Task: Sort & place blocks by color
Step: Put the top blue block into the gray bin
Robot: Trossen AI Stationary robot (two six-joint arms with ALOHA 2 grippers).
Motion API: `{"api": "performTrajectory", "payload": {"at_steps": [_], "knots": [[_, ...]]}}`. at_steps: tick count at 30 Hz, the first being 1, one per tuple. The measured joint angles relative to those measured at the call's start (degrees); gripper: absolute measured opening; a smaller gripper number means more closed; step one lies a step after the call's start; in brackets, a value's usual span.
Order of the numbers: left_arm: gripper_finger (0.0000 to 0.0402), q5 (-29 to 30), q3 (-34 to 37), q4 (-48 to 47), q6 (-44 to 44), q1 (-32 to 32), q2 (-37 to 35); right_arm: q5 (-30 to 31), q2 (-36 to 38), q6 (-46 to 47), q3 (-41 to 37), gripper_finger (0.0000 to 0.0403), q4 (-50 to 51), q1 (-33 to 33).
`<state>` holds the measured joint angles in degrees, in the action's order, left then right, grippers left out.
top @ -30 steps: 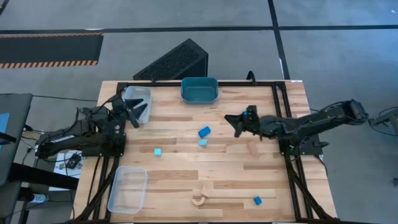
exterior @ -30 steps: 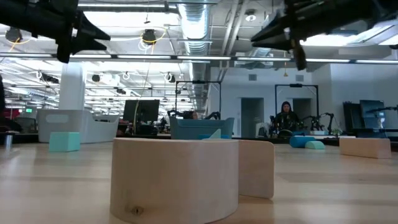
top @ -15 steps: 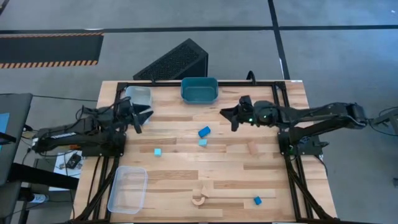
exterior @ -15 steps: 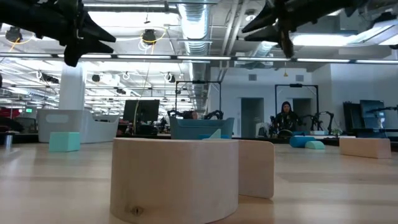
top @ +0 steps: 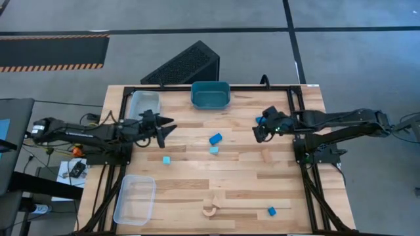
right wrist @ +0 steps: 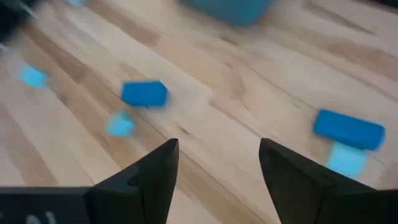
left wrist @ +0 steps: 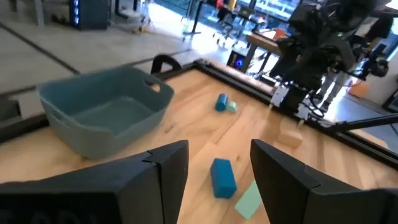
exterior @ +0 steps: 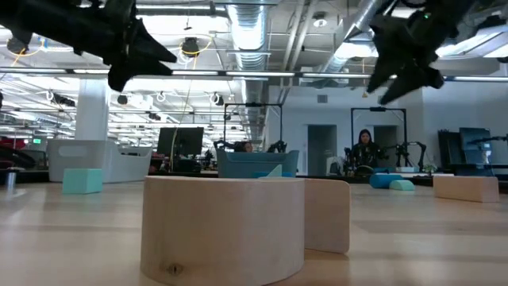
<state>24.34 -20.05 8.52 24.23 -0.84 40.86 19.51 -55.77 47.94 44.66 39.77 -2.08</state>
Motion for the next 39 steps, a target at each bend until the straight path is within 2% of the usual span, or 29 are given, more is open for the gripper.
{"api": "performTrajectory", "payload": {"at_steps": [3, 9, 13, 18, 26, 32, 36, 39], "knots": [[0.0160, 0.4, 0.0, 1.9, 3.0, -1.3, 3.7, 0.5, -1.6, -2.5, 0.0, 0.0244, 4.0, -0.6], [0.0160, 4.2, 0.0, 1.6, 5.7, -3.5, 8.2, 0.3, -6.4, -17.5, -0.3, 0.0240, 9.6, -6.8], [0.0160, 5.4, 0.1, -0.9, 7.4, -3.7, 9.9, -1.2, -12.3, -27.9, -1.0, 0.0240, 8.3, -13.1], [0.0160, 3.9, 0.0, -1.6, 10.5, -3.8, 9.8, -3.4, -19.4, -43.3, -0.7, 0.0240, 3.2, -20.2], [0.0160, 4.0, 0.0, -1.7, 10.6, -3.7, 9.4, -11.0, -28.6, -63.5, 1.1, 0.0240, 2.1, -28.5], [0.0160, 5.9, 0.0, -1.7, 10.6, -3.7, 9.4, -12.7, -32.5, -68.8, 1.1, 0.0240, -1.6, -31.6], [0.0160, 6.4, 0.0, -1.8, 10.0, -3.7, 9.4, -15.3, -34.5, -69.4, 1.1, 0.0238, -3.7, -32.9], [0.0160, 6.4, 0.0, -1.8, 9.5, -3.7, 9.4, -17.1, -36.3, -68.5, 1.3, 0.0222, -4.3, -33.4]]}}
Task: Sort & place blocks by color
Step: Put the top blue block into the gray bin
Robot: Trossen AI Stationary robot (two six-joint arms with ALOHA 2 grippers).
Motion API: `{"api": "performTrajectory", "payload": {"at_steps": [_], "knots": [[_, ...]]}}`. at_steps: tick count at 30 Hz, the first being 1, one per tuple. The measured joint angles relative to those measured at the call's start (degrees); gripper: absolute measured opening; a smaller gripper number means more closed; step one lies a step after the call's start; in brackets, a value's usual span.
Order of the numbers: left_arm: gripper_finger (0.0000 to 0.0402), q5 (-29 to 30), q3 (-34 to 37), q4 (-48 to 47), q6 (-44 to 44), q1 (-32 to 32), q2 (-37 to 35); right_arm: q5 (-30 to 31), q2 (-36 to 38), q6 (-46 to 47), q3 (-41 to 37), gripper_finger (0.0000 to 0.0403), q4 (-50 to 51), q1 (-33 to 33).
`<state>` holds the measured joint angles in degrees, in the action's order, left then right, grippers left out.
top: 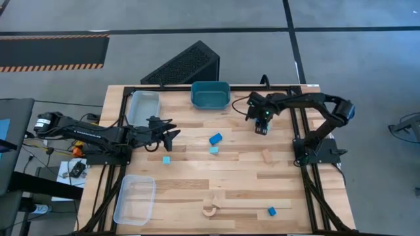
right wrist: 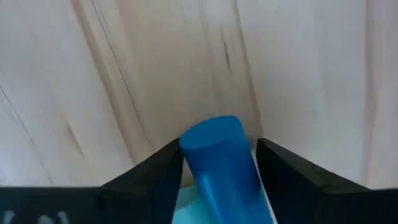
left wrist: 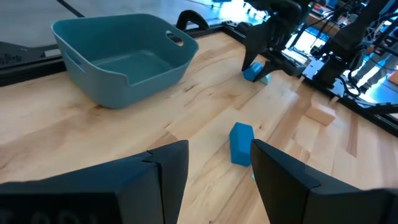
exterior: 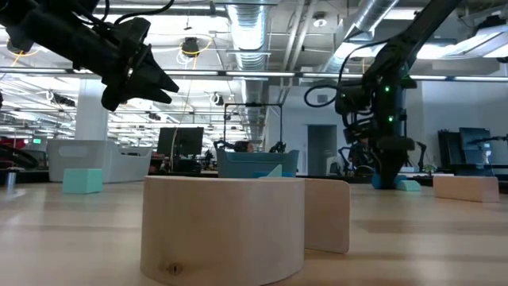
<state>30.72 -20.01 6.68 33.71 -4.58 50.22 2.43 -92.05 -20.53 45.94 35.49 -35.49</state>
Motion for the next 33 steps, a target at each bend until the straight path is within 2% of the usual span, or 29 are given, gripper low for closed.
{"api": "performTrajectory", "payload": {"at_steps": [7, 8, 14, 20, 23, 26, 30, 33], "knots": [[0.0160, 0.0, 0.0, 0.0, 0.0, 0.0, 0.0, -3.5, 0.9, 6.8, -0.2, 0.0119, -1.2, 0.2], [0.0160, 0.0, 0.0, 0.0, 0.4, 0.0, 0.0, -4.4, 1.6, 8.3, -0.4, 0.0114, -1.8, 0.3], [0.0160, 0.0, 0.0, 1.6, -0.4, 0.0, 0.0, -11.0, 9.4, 23.1, -0.4, 0.0114, -7.9, 0.7], [0.0162, -0.9, 0.0, 12.6, -12.7, 0.0, 0.1, -19.7, 16.4, 46.0, -2.5, 0.0136, -28.8, 6.1], [0.0178, -2.6, 0.0, 18.1, -19.7, 0.0, 0.8, -20.0, 16.9, 54.4, -2.5, 0.0136, -40.7, 11.0], [0.0207, -5.0, 0.0, 23.0, -22.6, 0.0, 2.5, -18.9, 16.0, 60.1, -2.5, 0.0134, -52.4, 15.8], [0.0258, -9.3, 0.0, 30.1, -18.9, 0.0, 6.1, -13.5, 14.8, 62.5, -2.5, 0.0137, -64.1, 21.1], [0.0290, -13.1, 0.0, 35.0, -14.0, 0.2, 9.4, -8.1, 14.8, 61.3, -2.5, 0.0136, -67.6, 23.9]]}}
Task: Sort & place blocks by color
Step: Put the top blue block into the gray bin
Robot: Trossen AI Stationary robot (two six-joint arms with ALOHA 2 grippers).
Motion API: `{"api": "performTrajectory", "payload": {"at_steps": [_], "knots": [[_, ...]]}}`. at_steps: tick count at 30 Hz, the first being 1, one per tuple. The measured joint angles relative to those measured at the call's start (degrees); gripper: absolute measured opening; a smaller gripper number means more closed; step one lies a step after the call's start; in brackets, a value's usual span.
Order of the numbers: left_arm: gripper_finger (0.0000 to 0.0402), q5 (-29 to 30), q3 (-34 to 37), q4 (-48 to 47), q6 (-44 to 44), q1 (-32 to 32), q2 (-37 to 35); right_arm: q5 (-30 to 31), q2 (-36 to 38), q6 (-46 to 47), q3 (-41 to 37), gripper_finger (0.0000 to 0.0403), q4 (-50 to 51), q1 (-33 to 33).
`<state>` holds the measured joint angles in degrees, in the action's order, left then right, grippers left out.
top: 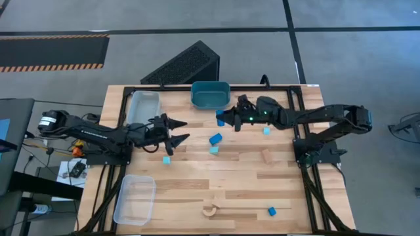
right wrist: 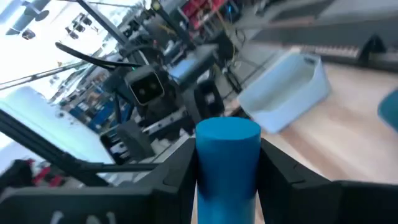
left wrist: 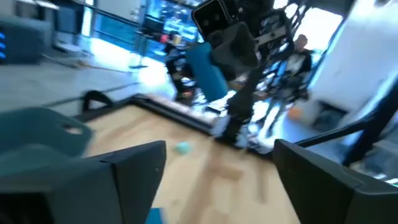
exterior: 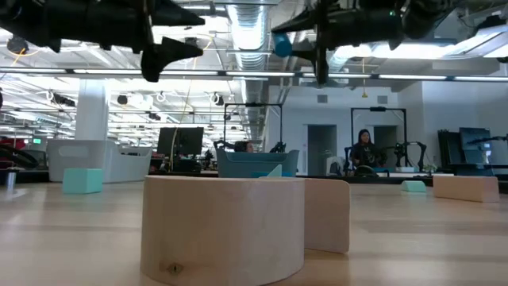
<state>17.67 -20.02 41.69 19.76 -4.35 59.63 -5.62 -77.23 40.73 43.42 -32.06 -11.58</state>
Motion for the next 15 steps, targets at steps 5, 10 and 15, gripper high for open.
{"api": "performTrajectory", "payload": {"at_steps": [5, 10, 15], "knots": [[0.0309, -6.5, -2.6, 2.6, 8.9, 1.5, 6.7, 4.6, 0.0, -2.0, 0.0, 0.0136, -2.3, 3.2], [0.0309, -15.5, -8.9, 2.4, 11.3, 3.7, 13.7, 7.8, 0.0, -3.3, 0.0, 0.0136, -3.9, 5.7], [0.0294, -19.0, -14.1, 2.4, 11.6, 5.7, 17.1, 10.7, 0.0, -4.7, 1.3, 0.0138, -4.1, 7.8]]}}
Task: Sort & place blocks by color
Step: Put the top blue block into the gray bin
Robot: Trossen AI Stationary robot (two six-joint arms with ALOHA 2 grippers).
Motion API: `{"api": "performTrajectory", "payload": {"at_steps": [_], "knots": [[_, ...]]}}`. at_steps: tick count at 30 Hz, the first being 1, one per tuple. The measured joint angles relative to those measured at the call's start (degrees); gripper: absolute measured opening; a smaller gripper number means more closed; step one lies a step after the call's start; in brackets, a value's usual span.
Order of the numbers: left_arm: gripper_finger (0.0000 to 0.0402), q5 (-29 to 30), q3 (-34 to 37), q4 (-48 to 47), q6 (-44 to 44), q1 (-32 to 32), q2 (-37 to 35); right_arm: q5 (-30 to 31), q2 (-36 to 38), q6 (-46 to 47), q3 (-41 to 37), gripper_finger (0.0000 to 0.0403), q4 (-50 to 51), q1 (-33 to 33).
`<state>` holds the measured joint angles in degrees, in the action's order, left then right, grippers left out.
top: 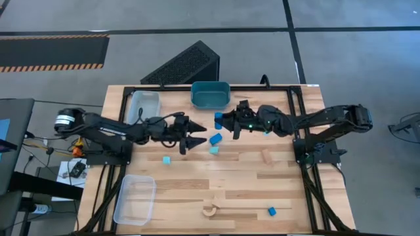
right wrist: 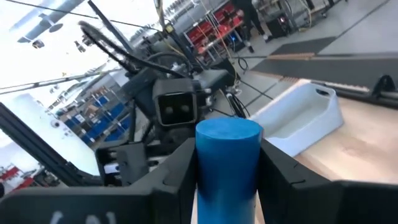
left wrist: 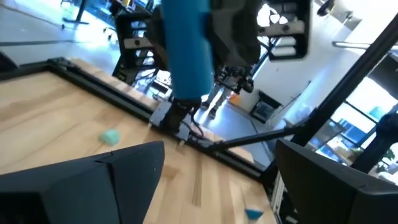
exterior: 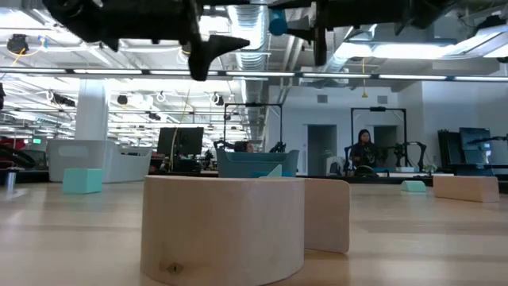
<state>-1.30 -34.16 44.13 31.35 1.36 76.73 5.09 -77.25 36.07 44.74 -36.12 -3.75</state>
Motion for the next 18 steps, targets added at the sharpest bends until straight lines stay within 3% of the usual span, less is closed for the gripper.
{"api": "performTrajectory", "payload": {"at_steps": [8, 18], "knots": [[0.0260, -7.7, -2.5, -0.1, 1.0, 2.5, 0.4, 3.3, 0.0, -2.3, 0.9, 0.0138, -0.3, 2.8], [0.0257, -12.9, -2.7, 0.4, 3.4, 2.4, 0.4, 8.7, 0.0, -3.8, 0.9, 0.0139, -1.7, 5.5]]}}
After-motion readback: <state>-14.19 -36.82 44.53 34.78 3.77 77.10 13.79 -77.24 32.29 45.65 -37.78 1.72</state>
